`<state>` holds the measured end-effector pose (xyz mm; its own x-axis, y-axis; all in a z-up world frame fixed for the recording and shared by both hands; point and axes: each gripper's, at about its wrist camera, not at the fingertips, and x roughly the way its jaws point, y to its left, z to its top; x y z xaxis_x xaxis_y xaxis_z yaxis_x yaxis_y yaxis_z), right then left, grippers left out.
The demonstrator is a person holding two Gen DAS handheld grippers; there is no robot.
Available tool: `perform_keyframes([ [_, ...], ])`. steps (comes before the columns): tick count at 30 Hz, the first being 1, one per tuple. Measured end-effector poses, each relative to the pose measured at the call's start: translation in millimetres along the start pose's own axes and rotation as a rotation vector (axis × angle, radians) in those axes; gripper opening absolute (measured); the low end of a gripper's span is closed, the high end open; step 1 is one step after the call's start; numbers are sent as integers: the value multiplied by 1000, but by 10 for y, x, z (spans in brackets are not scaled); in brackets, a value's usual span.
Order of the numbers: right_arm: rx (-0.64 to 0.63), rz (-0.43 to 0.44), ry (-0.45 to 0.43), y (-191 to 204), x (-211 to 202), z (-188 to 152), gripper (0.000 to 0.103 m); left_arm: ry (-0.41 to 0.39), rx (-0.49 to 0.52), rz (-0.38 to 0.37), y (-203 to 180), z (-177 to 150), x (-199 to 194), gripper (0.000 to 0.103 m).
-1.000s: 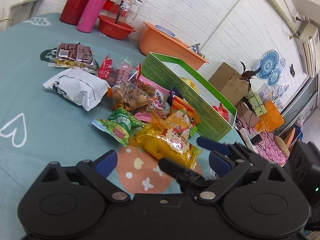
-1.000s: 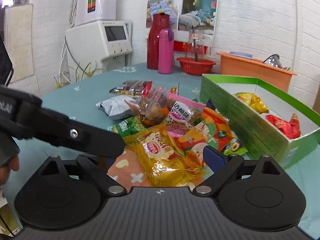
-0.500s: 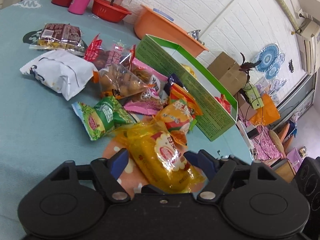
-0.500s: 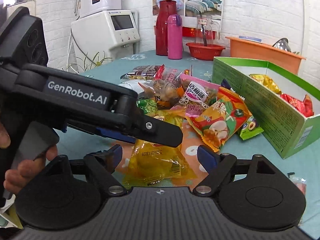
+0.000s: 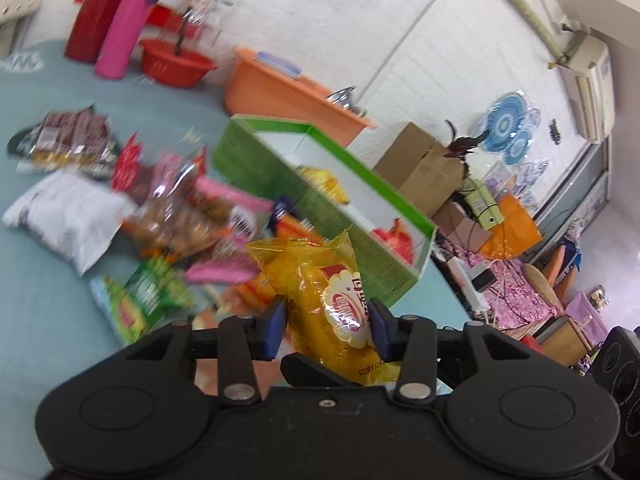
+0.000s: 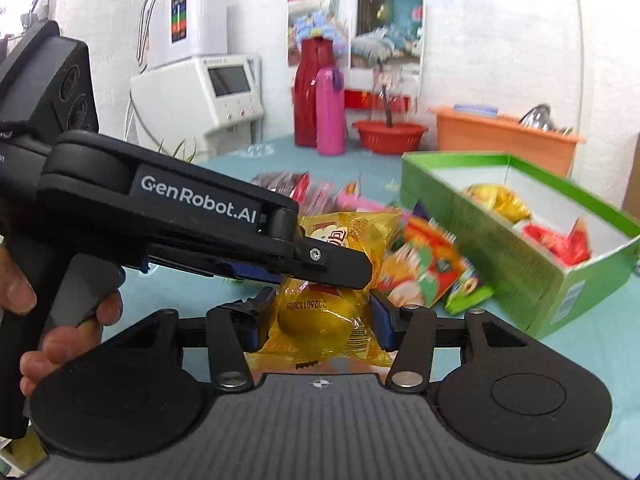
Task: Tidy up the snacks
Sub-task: 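Place the yellow-orange packet into the green box and open the left tool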
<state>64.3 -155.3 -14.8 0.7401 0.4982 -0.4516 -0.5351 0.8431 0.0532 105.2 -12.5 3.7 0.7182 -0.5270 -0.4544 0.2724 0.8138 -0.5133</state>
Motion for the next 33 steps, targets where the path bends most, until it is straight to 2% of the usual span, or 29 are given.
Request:
perform_keyframes([
  [11,3,-139,-128,-586,-97,373,84,-28,135,-107,-509,561,557,59],
  [17,7,-203,-134,-916,20,502,84,-3,158,-133,-630,783,992,59],
  [26,10,-232,-102,-1284,343,568,84,39,137,-134,-487,987,1518,60],
  [27,10,-233,-95,-1307,397,563,84,46,136,-126,-454,985,1570,62],
  [28,9,-234,-86,-1329,449,549,85,56,137,-110,-420,975,1624,81],
  [29,6,-243,-70,-1349,509,530,90,63,135,-98,-394,961,1660,95],
  [30,0,-257,-46,-1366,567,521,103,67,126,-75,-351,939,1682,103],
  [33,-7,-291,-16,-1377,600,448,103,55,130,-38,-281,892,1669,103],
])
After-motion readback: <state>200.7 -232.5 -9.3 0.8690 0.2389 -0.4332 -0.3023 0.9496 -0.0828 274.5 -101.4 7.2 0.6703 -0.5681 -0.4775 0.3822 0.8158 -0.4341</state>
